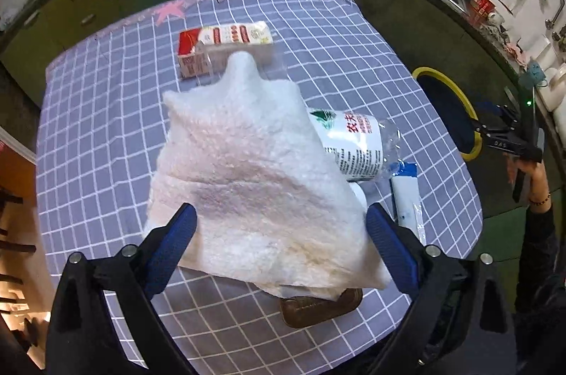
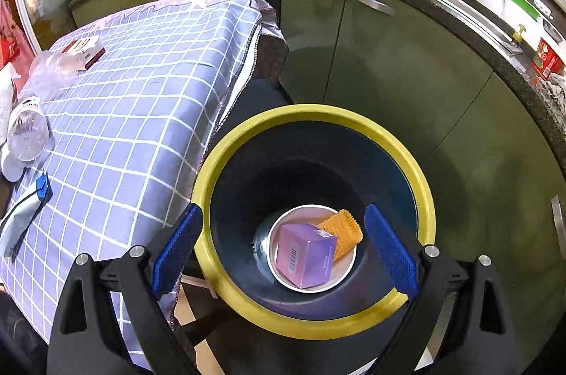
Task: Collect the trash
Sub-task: 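Grasp the white tissue with the left gripper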
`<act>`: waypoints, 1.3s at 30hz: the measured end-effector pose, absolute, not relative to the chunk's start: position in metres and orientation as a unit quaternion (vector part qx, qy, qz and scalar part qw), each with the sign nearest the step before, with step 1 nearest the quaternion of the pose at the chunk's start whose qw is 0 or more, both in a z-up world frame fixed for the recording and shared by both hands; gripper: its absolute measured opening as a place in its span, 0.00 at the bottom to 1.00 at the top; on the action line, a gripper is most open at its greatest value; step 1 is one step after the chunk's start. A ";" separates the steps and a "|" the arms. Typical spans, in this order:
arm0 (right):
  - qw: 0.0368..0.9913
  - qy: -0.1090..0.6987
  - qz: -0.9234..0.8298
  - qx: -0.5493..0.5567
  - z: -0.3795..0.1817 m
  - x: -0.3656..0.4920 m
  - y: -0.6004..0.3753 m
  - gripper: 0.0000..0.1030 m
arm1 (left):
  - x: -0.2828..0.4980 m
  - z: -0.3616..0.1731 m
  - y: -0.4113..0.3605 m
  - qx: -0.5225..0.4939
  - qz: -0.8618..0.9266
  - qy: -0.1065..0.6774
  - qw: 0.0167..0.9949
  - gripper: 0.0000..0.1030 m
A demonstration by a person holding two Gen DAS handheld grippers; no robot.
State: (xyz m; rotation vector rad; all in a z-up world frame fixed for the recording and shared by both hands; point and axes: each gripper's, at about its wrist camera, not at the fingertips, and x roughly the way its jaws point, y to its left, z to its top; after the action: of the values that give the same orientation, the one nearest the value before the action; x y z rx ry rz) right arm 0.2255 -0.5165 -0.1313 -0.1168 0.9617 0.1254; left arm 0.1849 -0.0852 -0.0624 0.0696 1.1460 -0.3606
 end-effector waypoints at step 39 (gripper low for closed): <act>0.881 0.462 0.091 -0.039 -0.134 0.208 -0.511 0.89 | 0.151 -0.034 -0.096 0.032 -0.217 0.543 0.811 0.58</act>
State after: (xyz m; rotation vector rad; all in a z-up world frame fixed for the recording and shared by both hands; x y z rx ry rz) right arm 0.2083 -0.5106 -0.1338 -0.0804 0.9627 0.1899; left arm 0.1515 -0.0956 -0.0340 0.0679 1.1598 -0.4626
